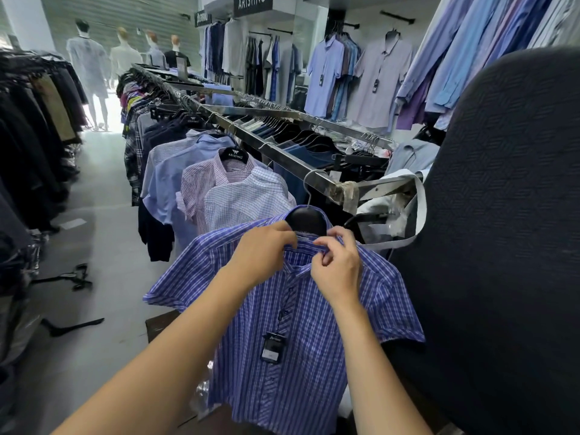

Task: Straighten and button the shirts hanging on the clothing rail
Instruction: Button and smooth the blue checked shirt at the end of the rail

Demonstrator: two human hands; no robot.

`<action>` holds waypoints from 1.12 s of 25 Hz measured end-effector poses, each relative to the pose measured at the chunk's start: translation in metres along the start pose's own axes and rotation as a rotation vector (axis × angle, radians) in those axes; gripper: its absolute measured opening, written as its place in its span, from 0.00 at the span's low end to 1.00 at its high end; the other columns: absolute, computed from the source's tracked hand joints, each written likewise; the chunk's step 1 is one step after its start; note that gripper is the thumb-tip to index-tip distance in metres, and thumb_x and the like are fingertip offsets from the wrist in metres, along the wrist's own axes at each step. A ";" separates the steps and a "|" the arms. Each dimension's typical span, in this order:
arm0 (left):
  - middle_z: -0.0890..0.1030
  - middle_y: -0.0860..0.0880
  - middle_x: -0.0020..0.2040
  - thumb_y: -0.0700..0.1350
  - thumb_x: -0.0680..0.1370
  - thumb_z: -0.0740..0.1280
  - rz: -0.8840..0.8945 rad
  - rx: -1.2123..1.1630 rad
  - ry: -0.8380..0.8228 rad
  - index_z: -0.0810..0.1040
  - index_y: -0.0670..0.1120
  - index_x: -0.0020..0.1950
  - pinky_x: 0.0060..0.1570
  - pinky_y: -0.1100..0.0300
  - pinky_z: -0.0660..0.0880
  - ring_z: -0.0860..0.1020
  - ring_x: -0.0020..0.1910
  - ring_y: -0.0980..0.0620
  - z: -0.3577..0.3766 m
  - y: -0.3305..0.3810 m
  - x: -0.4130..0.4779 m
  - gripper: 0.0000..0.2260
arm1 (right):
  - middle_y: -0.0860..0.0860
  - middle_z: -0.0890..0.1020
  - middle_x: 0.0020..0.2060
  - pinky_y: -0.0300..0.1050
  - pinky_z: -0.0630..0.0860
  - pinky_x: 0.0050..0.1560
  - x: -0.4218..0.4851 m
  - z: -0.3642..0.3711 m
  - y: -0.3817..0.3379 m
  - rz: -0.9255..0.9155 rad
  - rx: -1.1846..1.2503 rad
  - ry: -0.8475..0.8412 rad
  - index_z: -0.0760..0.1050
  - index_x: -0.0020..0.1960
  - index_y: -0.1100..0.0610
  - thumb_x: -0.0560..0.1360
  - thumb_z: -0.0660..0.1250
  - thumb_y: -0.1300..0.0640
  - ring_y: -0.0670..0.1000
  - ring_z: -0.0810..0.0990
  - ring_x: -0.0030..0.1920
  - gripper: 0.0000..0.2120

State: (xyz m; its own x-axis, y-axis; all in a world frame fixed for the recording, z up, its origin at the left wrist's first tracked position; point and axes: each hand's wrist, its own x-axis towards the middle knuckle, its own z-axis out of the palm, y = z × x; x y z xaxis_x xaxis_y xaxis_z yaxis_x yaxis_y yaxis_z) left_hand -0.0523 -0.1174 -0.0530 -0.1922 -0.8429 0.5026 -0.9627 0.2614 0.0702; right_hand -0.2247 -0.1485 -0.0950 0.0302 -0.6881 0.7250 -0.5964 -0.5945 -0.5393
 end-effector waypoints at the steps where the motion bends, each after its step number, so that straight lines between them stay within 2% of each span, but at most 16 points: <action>1: 0.78 0.54 0.58 0.35 0.73 0.65 -0.010 0.051 -0.078 0.81 0.53 0.57 0.35 0.53 0.72 0.81 0.47 0.44 0.000 0.001 -0.001 0.18 | 0.49 0.77 0.63 0.42 0.78 0.37 -0.005 0.001 0.000 -0.021 -0.004 -0.033 0.83 0.50 0.56 0.71 0.68 0.68 0.42 0.73 0.28 0.12; 3: 0.77 0.53 0.59 0.40 0.73 0.64 -0.063 0.117 -0.218 0.78 0.53 0.62 0.37 0.55 0.69 0.80 0.51 0.44 0.001 0.002 -0.004 0.18 | 0.46 0.75 0.69 0.41 0.79 0.41 -0.012 0.003 0.002 -0.019 0.004 -0.161 0.83 0.56 0.56 0.72 0.67 0.68 0.42 0.76 0.31 0.16; 5: 0.76 0.52 0.56 0.46 0.72 0.66 -0.075 0.165 -0.277 0.79 0.52 0.59 0.36 0.55 0.69 0.80 0.48 0.44 0.004 0.003 -0.007 0.16 | 0.43 0.73 0.71 0.45 0.81 0.51 -0.015 0.005 0.003 0.042 -0.020 -0.356 0.81 0.63 0.55 0.73 0.66 0.68 0.46 0.82 0.41 0.21; 7: 0.76 0.52 0.53 0.47 0.74 0.67 -0.061 0.218 -0.249 0.81 0.52 0.54 0.35 0.55 0.68 0.80 0.44 0.45 0.007 0.005 -0.007 0.10 | 0.43 0.73 0.71 0.45 0.78 0.58 -0.016 0.009 0.004 0.063 -0.096 -0.458 0.79 0.66 0.54 0.75 0.68 0.66 0.52 0.83 0.50 0.21; 9: 0.76 0.51 0.51 0.48 0.79 0.64 -0.065 0.244 -0.208 0.82 0.51 0.50 0.34 0.55 0.66 0.79 0.42 0.45 0.009 0.005 -0.005 0.07 | 0.44 0.77 0.64 0.47 0.79 0.55 -0.014 0.013 0.005 0.027 -0.167 -0.409 0.81 0.63 0.56 0.76 0.72 0.62 0.52 0.82 0.49 0.15; 11: 0.75 0.52 0.50 0.50 0.81 0.63 -0.056 0.216 -0.161 0.82 0.50 0.49 0.33 0.55 0.65 0.79 0.41 0.45 0.015 0.003 -0.006 0.10 | 0.46 0.80 0.54 0.50 0.80 0.46 -0.013 0.014 0.008 0.012 -0.200 -0.296 0.84 0.56 0.57 0.76 0.73 0.57 0.52 0.82 0.45 0.09; 13: 0.75 0.53 0.47 0.53 0.80 0.63 -0.056 0.129 -0.080 0.82 0.51 0.47 0.32 0.57 0.65 0.79 0.39 0.46 0.019 0.001 -0.009 0.11 | 0.46 0.81 0.49 0.50 0.78 0.41 -0.011 0.014 0.012 0.022 -0.176 -0.202 0.85 0.52 0.57 0.77 0.72 0.55 0.53 0.81 0.41 0.07; 17: 0.76 0.54 0.47 0.52 0.80 0.62 -0.081 0.045 -0.033 0.83 0.51 0.46 0.33 0.58 0.66 0.79 0.40 0.47 0.024 0.005 -0.009 0.12 | 0.47 0.80 0.48 0.48 0.76 0.42 -0.006 0.013 0.008 0.073 -0.124 -0.217 0.83 0.50 0.57 0.78 0.71 0.56 0.53 0.79 0.42 0.05; 21: 0.80 0.55 0.53 0.51 0.79 0.65 -0.019 -0.026 -0.026 0.84 0.56 0.56 0.40 0.57 0.73 0.80 0.47 0.50 0.019 0.005 -0.008 0.10 | 0.45 0.80 0.53 0.45 0.78 0.49 -0.001 0.008 0.003 0.016 -0.022 -0.306 0.83 0.55 0.54 0.77 0.68 0.62 0.47 0.79 0.46 0.09; 23: 0.81 0.56 0.50 0.50 0.77 0.67 0.013 -0.116 0.029 0.84 0.56 0.55 0.40 0.55 0.77 0.80 0.44 0.52 0.012 0.004 -0.007 0.08 | 0.45 0.81 0.52 0.42 0.78 0.50 0.003 0.007 -0.009 -0.016 0.033 -0.274 0.83 0.55 0.54 0.78 0.65 0.64 0.46 0.80 0.48 0.12; 26: 0.79 0.58 0.41 0.47 0.74 0.69 0.015 -0.306 0.128 0.84 0.54 0.46 0.36 0.57 0.76 0.74 0.33 0.60 -0.007 -0.001 -0.006 0.04 | 0.46 0.82 0.52 0.40 0.77 0.50 0.015 0.007 -0.035 -0.035 0.104 -0.210 0.83 0.54 0.55 0.78 0.62 0.65 0.45 0.80 0.49 0.13; 28: 0.77 0.59 0.37 0.46 0.72 0.69 -0.048 -0.393 0.187 0.84 0.53 0.43 0.36 0.58 0.76 0.75 0.32 0.59 -0.021 -0.012 -0.006 0.04 | 0.47 0.83 0.52 0.38 0.76 0.52 0.025 0.009 -0.051 -0.038 0.141 -0.162 0.83 0.55 0.56 0.79 0.62 0.65 0.45 0.80 0.51 0.13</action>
State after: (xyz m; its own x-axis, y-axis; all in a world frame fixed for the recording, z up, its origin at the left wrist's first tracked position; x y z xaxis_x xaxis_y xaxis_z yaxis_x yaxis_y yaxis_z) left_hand -0.0355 -0.1056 -0.0393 -0.0759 -0.7681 0.6358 -0.8174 0.4131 0.4016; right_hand -0.1862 -0.1395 -0.0536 0.1861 -0.7149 0.6740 -0.4748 -0.6660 -0.5754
